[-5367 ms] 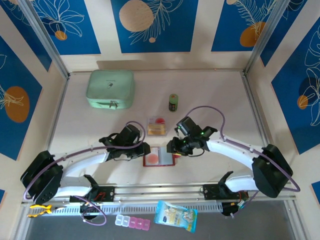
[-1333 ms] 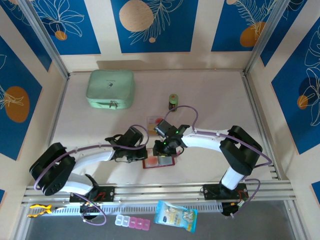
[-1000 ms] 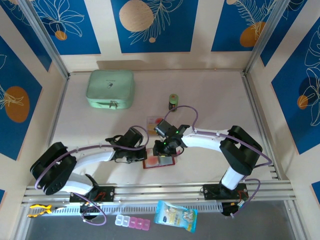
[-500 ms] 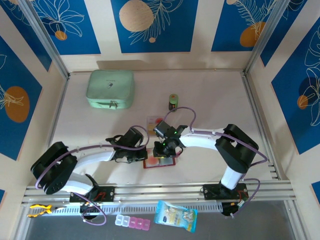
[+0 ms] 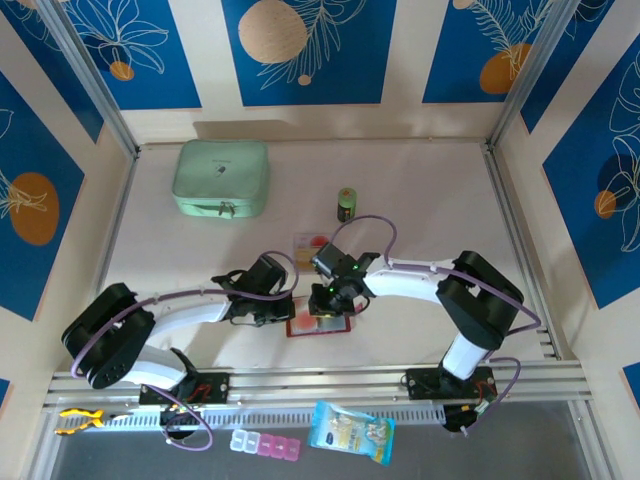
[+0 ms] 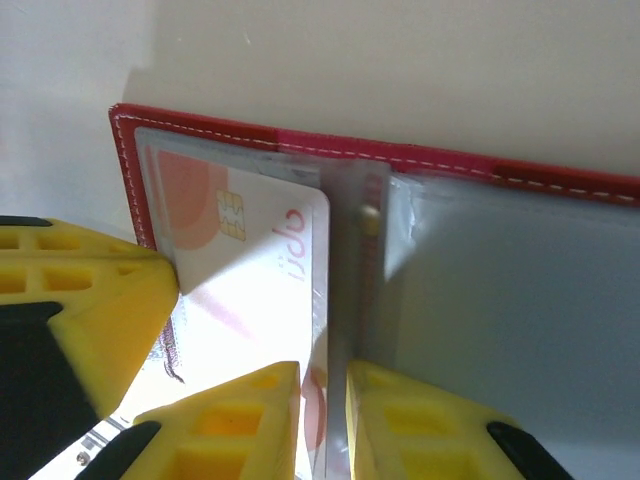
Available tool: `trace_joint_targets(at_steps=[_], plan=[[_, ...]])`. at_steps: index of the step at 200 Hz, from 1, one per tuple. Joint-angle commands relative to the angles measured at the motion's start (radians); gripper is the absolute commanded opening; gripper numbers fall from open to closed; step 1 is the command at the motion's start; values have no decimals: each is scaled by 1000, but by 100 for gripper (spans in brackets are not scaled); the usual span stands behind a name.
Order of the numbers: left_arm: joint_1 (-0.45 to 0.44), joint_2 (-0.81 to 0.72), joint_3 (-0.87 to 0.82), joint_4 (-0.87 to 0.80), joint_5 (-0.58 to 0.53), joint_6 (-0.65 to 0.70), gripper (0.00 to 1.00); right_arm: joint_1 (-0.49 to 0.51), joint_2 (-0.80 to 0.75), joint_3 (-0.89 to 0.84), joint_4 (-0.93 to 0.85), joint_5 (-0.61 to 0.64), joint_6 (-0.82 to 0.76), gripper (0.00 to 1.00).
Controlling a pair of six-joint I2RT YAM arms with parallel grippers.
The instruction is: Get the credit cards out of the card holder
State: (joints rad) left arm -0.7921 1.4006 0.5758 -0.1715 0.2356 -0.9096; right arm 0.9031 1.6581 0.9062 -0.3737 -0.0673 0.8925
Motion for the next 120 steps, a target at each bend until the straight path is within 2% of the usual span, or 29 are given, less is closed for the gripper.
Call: trace_joint_targets(at_steps=[1, 48, 120], plan=[[8, 26, -13, -36, 2, 10, 4, -5, -35, -18, -1, -8, 11, 20], [8, 26, -12, -38, 2, 9, 4, -4, -27, -24, 32, -33, 14, 15], [8, 19, -8, -46, 2, 6, 4, -3, -39, -18, 6, -4, 14, 21]])
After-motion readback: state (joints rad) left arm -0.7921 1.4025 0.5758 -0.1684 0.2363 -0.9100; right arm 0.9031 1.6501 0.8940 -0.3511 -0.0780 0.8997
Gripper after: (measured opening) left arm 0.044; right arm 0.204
